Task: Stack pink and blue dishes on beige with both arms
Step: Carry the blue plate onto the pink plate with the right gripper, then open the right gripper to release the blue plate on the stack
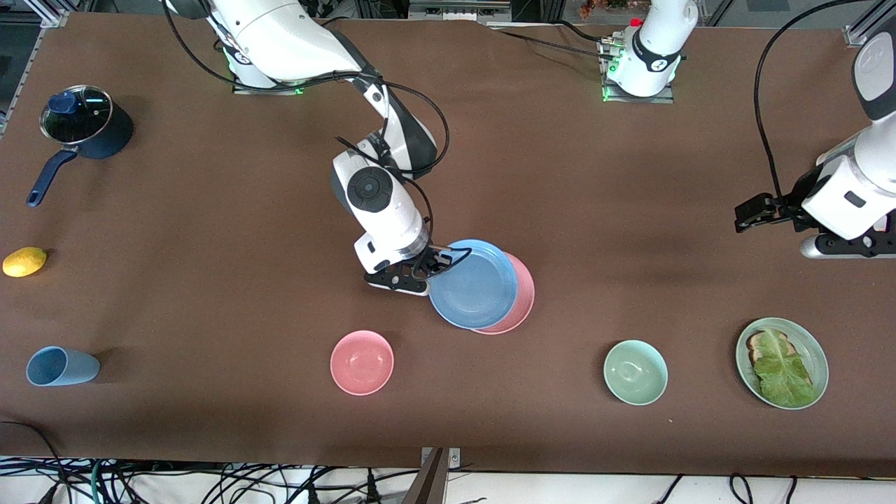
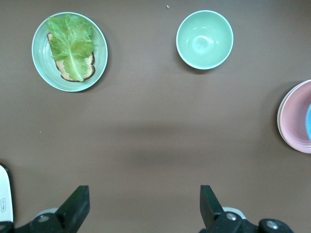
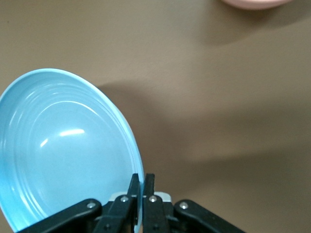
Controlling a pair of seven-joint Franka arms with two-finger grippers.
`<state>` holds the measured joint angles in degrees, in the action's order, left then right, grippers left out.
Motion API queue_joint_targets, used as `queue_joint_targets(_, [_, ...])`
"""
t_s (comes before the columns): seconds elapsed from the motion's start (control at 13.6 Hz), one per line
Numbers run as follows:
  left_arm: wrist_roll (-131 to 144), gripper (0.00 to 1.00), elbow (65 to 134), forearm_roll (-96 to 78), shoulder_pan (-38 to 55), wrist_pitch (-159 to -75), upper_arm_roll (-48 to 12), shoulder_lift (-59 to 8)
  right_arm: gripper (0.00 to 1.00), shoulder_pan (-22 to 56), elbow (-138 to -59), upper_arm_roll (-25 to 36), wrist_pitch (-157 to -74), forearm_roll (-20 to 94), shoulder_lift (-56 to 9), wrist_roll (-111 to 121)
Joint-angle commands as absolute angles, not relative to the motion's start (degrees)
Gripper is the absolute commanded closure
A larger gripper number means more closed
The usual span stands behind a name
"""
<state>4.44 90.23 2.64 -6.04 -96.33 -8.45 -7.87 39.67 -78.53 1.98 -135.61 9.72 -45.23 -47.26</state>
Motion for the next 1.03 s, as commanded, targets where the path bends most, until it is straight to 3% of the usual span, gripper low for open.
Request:
queue_joint_targets(0.0, [4.84, 0.0, 94.04, 1.23, -3.17, -96.68, -5.19, -2.56, 1.0, 42.27, -75.76, 4.04, -138.41, 10.37, -47.72, -51.23])
queue_joint_targets(0.96, [4.22, 0.0, 95.36, -1.57, -0.7, -95.45, -5.19, 0.87, 1.0, 44.91, -74.44, 5.27, -140.19, 10.72, -51.33, -56.07])
